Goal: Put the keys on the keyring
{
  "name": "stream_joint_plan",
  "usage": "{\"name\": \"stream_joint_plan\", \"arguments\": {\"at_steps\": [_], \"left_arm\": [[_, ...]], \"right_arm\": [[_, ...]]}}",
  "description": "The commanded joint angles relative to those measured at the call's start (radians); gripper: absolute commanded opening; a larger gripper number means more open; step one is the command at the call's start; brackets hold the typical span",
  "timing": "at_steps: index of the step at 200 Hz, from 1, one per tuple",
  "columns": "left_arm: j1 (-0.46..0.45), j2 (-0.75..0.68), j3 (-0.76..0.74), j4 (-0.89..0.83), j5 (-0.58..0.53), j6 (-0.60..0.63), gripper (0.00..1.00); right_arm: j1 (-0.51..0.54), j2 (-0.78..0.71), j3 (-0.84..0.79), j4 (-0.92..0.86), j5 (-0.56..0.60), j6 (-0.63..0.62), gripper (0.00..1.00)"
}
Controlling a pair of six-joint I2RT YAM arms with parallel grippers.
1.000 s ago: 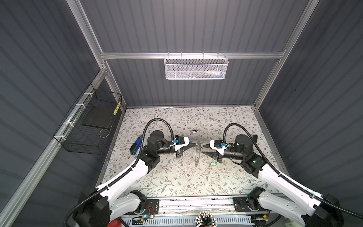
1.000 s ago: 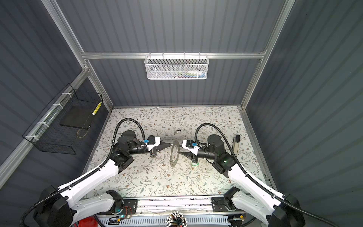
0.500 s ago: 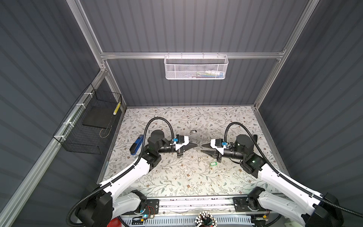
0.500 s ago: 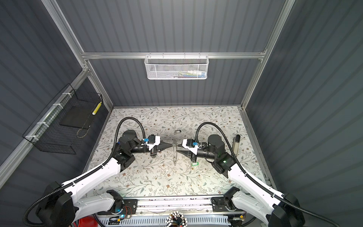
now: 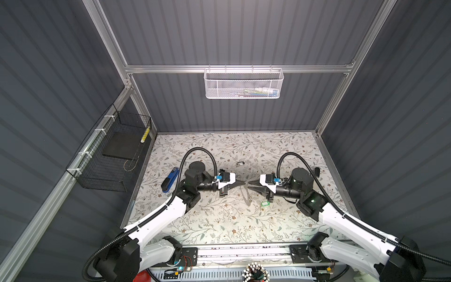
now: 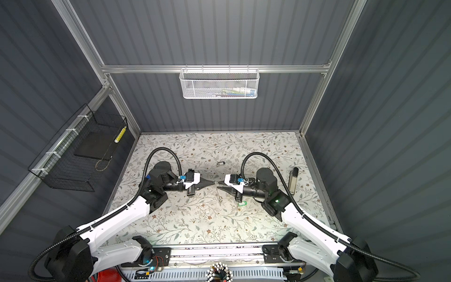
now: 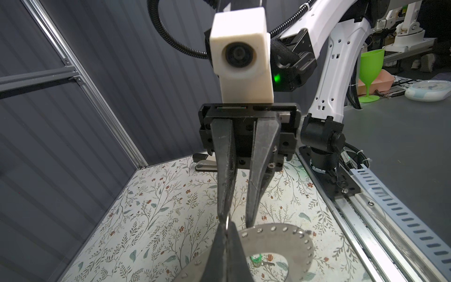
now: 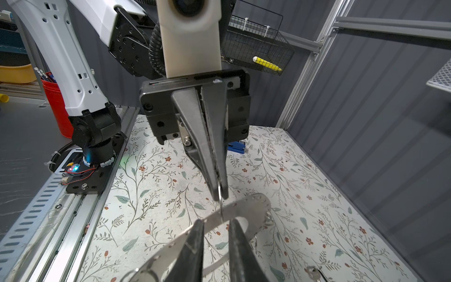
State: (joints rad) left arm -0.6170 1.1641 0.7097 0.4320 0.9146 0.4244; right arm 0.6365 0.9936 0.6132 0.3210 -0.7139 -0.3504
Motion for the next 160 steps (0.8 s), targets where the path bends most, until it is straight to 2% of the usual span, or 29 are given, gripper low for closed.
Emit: {"name": "stream_joint_plan", "arguments": {"at_steps": [1,66,104,127,138,160], "left_arm": [[-0.009,-0.007,0.029,-0.004,0.024,0.029,0.0],[-0.013,-0.006,0.034,-0.02,0.025,0.038,0.0],[-0.015,-0.005,0.045,-0.063,0.01,0.053,0.0],[-0.014,-0.015,0.089,-0.258,-0.04,0.186,0.37],[-0.015,-0.037,0.095,-0.309,-0.088,0.232,0.42],[-0.015,-0.075,0.118,-0.431,-0.177,0.347,0.43]], "right_arm": [[0.007,0.009,-0.007,0.046,-0.008,0.015,0.2],[0.012,0.028,-0.003,0.043,-0.015,0.009,0.14],[0.017,0.034,0.003,0.017,0.008,-0.011,0.05],[0.021,0.023,0.002,-0.005,0.041,-0.033,0.02],[0.023,0.013,0.001,-0.029,0.062,-0.054,0.01],[0.03,-0.01,-0.02,-0.045,0.128,-0.119,0.0]]}}
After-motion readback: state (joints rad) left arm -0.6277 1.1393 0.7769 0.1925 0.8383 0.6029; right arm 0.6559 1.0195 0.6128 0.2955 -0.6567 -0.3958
